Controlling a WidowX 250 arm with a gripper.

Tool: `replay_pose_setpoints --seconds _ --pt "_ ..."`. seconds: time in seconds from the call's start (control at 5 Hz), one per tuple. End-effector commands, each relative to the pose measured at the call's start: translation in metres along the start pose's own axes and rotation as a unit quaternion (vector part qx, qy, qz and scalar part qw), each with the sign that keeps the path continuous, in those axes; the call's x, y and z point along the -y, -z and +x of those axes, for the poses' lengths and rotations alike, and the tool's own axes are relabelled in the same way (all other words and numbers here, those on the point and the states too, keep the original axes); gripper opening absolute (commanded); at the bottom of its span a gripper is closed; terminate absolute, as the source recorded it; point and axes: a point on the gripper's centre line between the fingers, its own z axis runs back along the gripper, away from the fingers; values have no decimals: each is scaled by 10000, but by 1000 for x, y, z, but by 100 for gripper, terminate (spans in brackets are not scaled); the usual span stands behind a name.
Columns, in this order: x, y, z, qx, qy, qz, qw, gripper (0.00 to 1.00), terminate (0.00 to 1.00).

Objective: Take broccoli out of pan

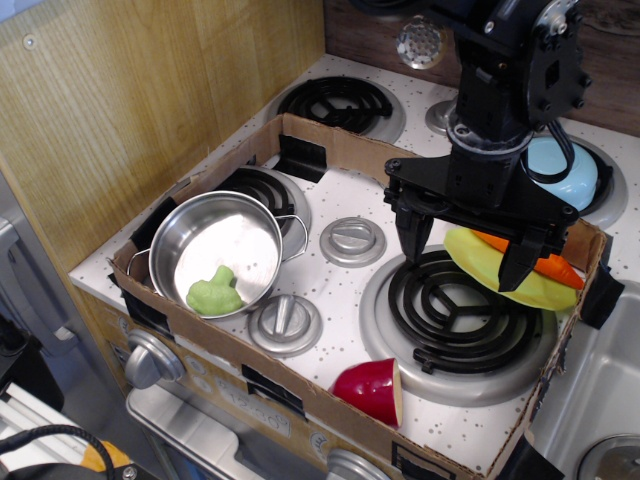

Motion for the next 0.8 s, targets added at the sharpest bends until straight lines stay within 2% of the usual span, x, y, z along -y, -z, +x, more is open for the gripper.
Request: replay_pose_setpoints --seconds 0.0,0.2,0.4,0.6 --pt "0 0 0 0 0 0 10000 100 0" --pt "-22 -8 2 -90 109 3 9999 100 0" --pt "-48 -21 0 135 234 176 9995 100 0" --pt "-74 -39 -4 174 231 338 9990 100 0"
